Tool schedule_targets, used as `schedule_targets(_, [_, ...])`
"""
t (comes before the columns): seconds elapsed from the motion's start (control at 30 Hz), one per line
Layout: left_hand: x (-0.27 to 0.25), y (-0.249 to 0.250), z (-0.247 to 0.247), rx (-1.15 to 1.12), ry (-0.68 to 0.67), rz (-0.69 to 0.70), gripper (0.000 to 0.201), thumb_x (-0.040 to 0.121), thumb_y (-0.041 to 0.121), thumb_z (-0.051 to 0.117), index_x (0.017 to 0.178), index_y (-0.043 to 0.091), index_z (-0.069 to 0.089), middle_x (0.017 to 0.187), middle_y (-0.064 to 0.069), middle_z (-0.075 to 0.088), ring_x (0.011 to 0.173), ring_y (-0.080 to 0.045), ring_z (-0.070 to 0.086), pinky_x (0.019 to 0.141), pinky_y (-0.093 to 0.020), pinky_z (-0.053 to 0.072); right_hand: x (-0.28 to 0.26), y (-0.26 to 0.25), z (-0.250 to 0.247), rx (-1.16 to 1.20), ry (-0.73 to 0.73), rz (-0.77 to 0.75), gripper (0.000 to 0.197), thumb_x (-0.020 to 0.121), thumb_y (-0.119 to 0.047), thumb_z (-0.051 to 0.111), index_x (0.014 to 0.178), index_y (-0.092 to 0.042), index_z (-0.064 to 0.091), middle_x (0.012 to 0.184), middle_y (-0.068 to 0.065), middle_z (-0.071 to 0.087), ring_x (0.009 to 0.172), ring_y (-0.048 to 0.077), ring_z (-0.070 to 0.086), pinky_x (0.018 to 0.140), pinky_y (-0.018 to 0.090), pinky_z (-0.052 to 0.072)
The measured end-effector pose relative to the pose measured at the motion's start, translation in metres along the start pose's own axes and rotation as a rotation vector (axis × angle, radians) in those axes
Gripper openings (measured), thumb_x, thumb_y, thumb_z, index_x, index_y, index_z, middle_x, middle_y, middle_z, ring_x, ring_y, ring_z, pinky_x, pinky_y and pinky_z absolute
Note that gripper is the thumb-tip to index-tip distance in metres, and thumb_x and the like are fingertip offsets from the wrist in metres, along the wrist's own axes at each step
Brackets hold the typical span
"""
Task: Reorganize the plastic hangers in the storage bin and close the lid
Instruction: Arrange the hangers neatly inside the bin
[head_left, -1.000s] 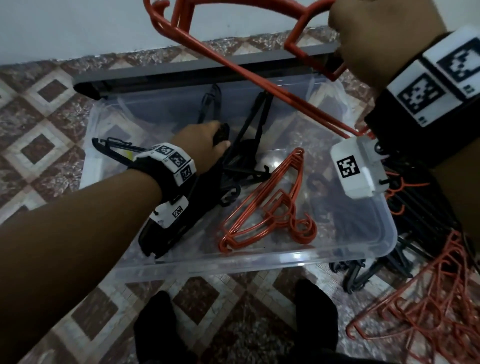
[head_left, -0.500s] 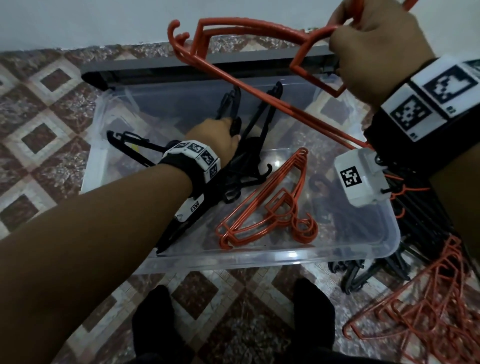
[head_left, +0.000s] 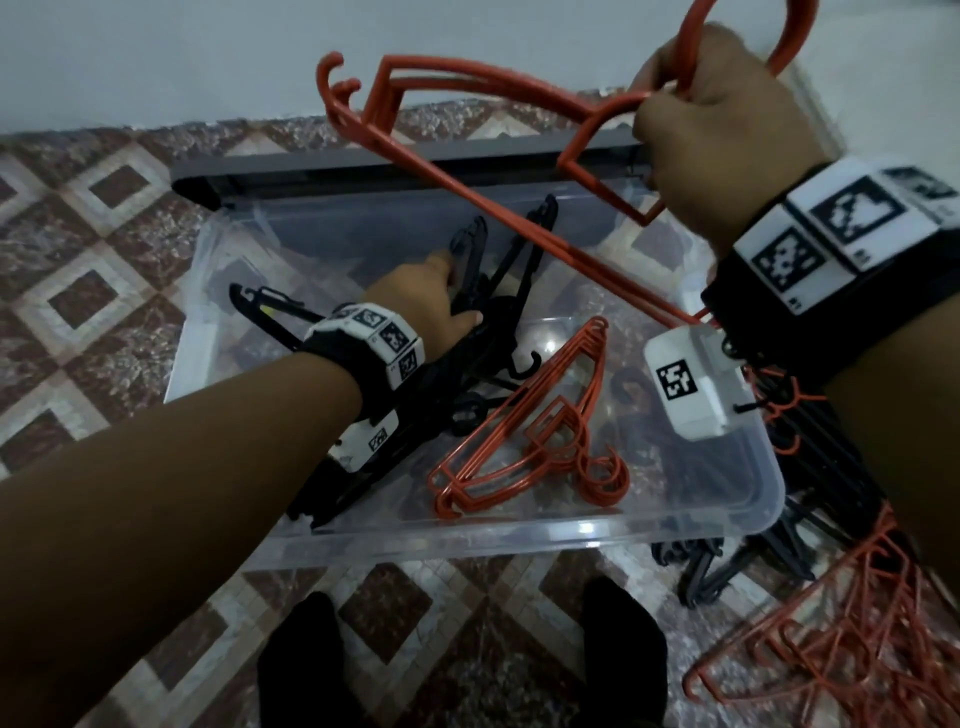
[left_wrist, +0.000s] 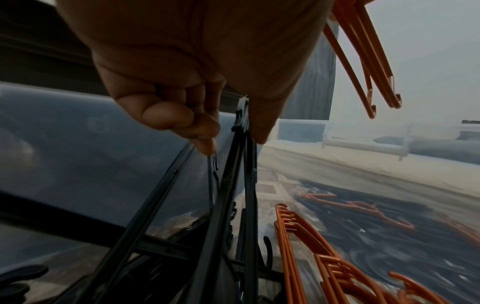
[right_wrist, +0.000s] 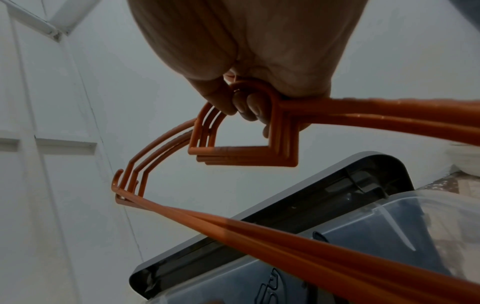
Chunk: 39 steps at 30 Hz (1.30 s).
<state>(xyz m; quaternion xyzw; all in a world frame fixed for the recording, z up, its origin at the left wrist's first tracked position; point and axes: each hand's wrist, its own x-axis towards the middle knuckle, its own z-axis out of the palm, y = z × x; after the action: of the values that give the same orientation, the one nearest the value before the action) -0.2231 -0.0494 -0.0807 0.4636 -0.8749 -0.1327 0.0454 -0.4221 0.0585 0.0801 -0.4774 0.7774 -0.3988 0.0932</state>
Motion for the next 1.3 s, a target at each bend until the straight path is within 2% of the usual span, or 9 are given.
schedule_targets(0.23, [-0.008,0.001,-0.009,0.023,-0.085,0.012,0.063,0.077,0.061,0.064,0.122,0.022,0.045,0.101,-0.003,0.066,0.097,-0.028,0.065,0.078,-0.036,0.053,-0.002,-0.006,0.005,0.16,-0.063,0.075,0.018,0.083,-0.024,0.048,0.098,-0.023,0.059,0.081,-0.005,0.062,0.073,0.017,0.063,0.072,0.05,0.056])
schedule_targets(0.47, [-0.027,0.003,-0.038,-0.025,0.063,0.065,0.073,0.068,0.077,0.048,0.12,0.027,0.043,0.109,-0.002,0.055,0.1,-0.025,0.058,0.088,-0.042,0.051,-0.004,-0.001,0.016,0.243,-0.142,0.128,0.014,0.083,-0.025,0.05,0.094,-0.027,0.059,0.069,-0.009,0.056,0.064,0.011,0.058,0.07,0.051,0.057])
schedule_targets(0.6, [-0.037,0.017,-0.067,-0.411,-0.147,0.133,0.072,0.065,0.076,0.054,0.126,0.041,0.041,0.104,0.018,0.058,0.075,-0.001,0.06,0.071,-0.029,0.051,-0.007,0.004,0.021,0.279,-0.116,0.18,0.011,0.082,-0.024,0.053,0.09,-0.027,0.059,0.056,-0.015,0.054,0.052,0.003,0.055,0.068,0.049,0.058])
schedule_targets(0.7, [-0.038,0.032,-0.079,-0.85,-0.357,0.053,0.062,0.076,0.057,0.066,0.13,0.033,0.047,0.101,0.004,0.069,0.069,-0.013,0.068,0.059,-0.027,0.052,-0.008,0.005,0.02,0.321,-0.162,0.198,0.014,0.081,-0.022,0.054,0.093,-0.022,0.061,0.056,-0.012,0.053,0.055,0.01,0.055,0.07,0.053,0.057])
schedule_targets(0.8, [-0.037,0.04,-0.09,-1.062,-0.343,0.018,0.032,0.096,0.039,0.056,0.12,0.019,0.056,0.083,-0.006,0.071,0.059,-0.018,0.064,0.052,-0.026,0.052,-0.01,0.006,0.017,0.388,-0.215,0.181,0.014,0.078,-0.018,0.052,0.089,-0.023,0.058,0.065,-0.003,0.054,0.062,0.018,0.054,0.073,0.055,0.054])
schedule_targets(0.87, [-0.035,0.041,-0.095,-1.121,-0.32,-0.001,0.032,0.098,0.039,0.051,0.113,0.014,0.062,0.075,-0.009,0.068,0.056,-0.019,0.063,0.049,-0.025,0.051,-0.012,0.01,0.017,0.428,-0.23,0.169,0.014,0.077,-0.015,0.053,0.088,-0.023,0.058,0.07,0.001,0.056,0.063,0.019,0.055,0.072,0.054,0.054])
schedule_targets(1.0, [-0.034,0.041,-0.097,-1.135,-0.383,0.003,0.027,0.095,0.034,0.053,0.099,0.011,0.068,0.078,-0.014,0.069,0.068,-0.027,0.069,0.057,-0.031,0.057,-0.012,0.019,0.019,0.367,-0.285,0.158,0.015,0.078,-0.016,0.055,0.083,-0.03,0.057,0.076,-0.002,0.064,0.08,0.024,0.068,0.083,0.051,0.056])
schedule_targets(1.1, [-0.036,0.044,-0.091,-1.067,-0.336,-0.007,0.025,0.099,0.025,0.051,0.088,0.009,0.068,0.076,-0.015,0.07,0.07,-0.031,0.071,0.063,-0.035,0.06,-0.01,0.023,0.016,0.188,-0.4,0.215,0.012,0.075,-0.026,0.059,0.085,-0.031,0.062,0.091,0.009,0.071,0.092,0.031,0.068,0.086,0.057,0.053])
schedule_targets(1.3, [-0.038,0.044,-0.078,-0.807,-0.268,-0.009,0.028,0.102,0.021,0.044,0.083,0.012,0.063,0.075,-0.01,0.07,0.067,-0.024,0.072,0.065,-0.034,0.061,-0.017,0.035,0.006,0.013,-0.584,0.476,0.026,0.085,-0.023,0.066,0.111,-0.019,0.062,0.112,0.015,0.068,0.096,0.033,0.07,0.076,0.047,0.059])
